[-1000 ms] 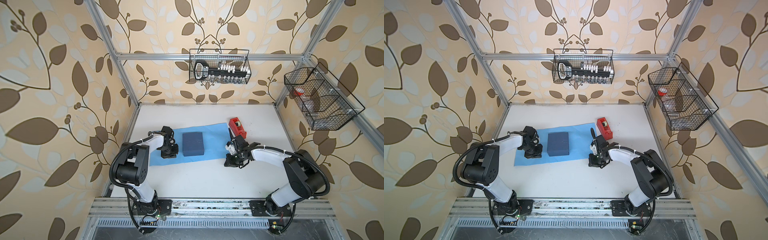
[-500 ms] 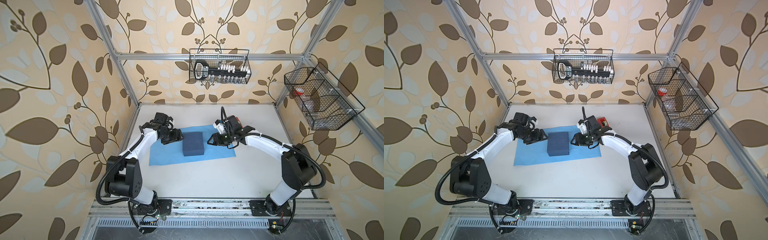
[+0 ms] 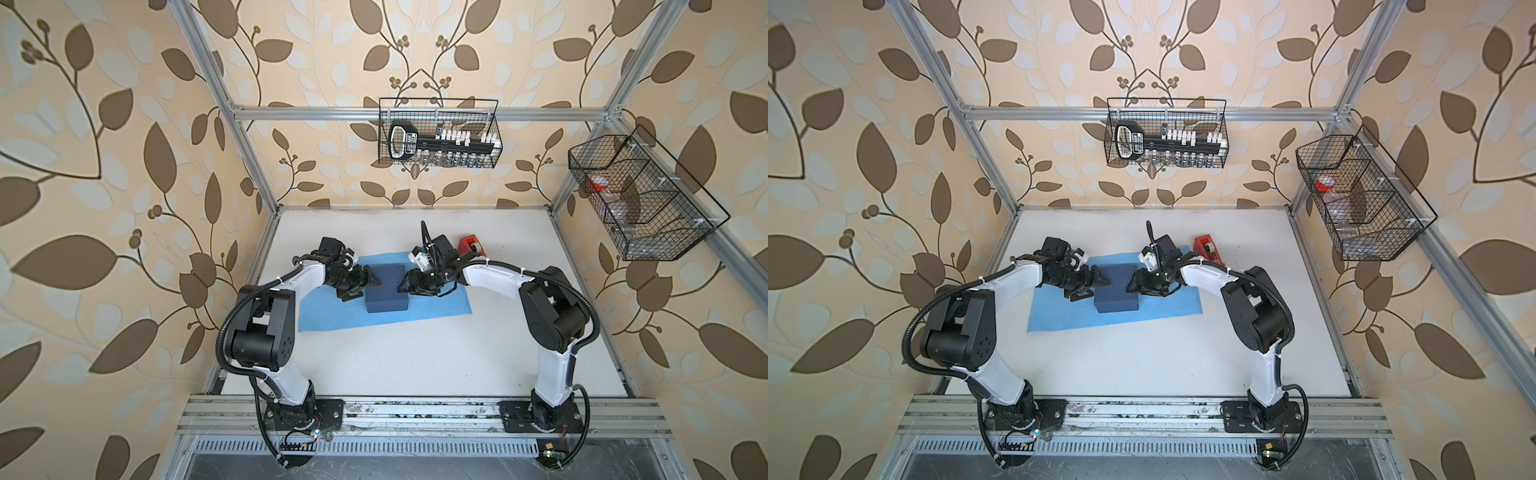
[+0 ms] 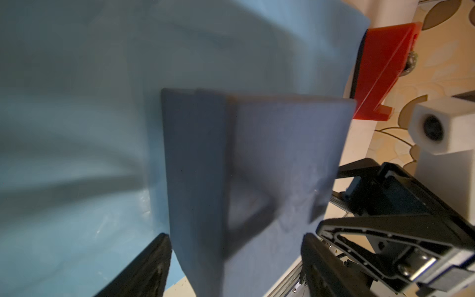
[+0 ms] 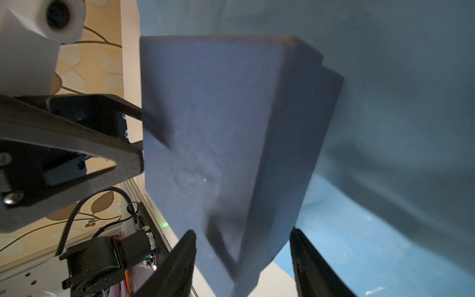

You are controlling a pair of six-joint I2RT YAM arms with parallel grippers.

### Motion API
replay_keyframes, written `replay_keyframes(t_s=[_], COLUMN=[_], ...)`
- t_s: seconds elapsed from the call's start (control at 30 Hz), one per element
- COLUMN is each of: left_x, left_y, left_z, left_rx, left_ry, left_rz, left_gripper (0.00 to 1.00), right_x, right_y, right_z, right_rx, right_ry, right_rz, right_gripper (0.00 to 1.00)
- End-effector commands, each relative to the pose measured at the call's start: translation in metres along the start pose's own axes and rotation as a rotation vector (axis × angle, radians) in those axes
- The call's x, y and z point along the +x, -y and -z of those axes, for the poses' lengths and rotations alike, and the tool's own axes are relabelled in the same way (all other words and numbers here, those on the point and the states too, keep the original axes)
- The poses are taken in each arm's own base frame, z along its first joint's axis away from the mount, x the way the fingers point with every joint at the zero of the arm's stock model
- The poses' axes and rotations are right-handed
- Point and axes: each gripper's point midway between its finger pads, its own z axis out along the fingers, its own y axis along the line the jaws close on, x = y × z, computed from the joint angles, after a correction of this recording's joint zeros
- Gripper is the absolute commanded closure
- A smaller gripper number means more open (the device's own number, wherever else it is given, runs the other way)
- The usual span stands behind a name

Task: Wrap a gift box in wrapping paper
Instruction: Pick up the gift box from the wrapping paper, then place the gift box on the wrapping paper.

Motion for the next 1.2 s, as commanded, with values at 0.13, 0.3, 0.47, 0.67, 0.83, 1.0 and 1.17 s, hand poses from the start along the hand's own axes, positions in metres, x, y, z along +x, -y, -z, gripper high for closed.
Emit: replay_keyframes(t_s=[0.13,0.3,0.47,0.67,0.83,1.0,1.17], left_x=[-0.011,-0.017,-0.025,-0.033,-0.040,-0.040,-0.041], left_y=[0.013,0.026,0.047,0.039,0.024,0.016,0.009], left_z=[-0.010,-0.001,0.026,0.031,0.031,0.030,0.028], left_rx=[0.065,0.074,0.074,0.036,-0.012,-0.029,-0.047], left_ry=[-0.040,-0.025,0.045,0.067,0.068,0.068,0.072], left_rz=[0.027,0.000,-0.093,-0.117,-0.117,-0.112,-0.119], left_gripper=[0.22,0.24,0.24,0.23,0.24,0.24,0.24], right_x=[-0.016,-0.022,-0.030,-0.038,-0.042,-0.044,-0.047], right_y=[-0.013,-0.033,-0.052,-0.059,-0.050,-0.051,-0.050], right_z=[-0.010,-0.003,0.003,-0.004,-0.016,-0.023,-0.028], right_rx=[-0.060,-0.094,-0.112,-0.117,-0.098,-0.098,-0.095], right_ry=[0.004,0.013,0.025,0.024,0.014,0.010,0.004], right_rz=[0.023,0.060,0.086,0.099,0.091,0.092,0.098], right_gripper=[0.44,0.46,0.48,0.48,0.49,0.49,0.49])
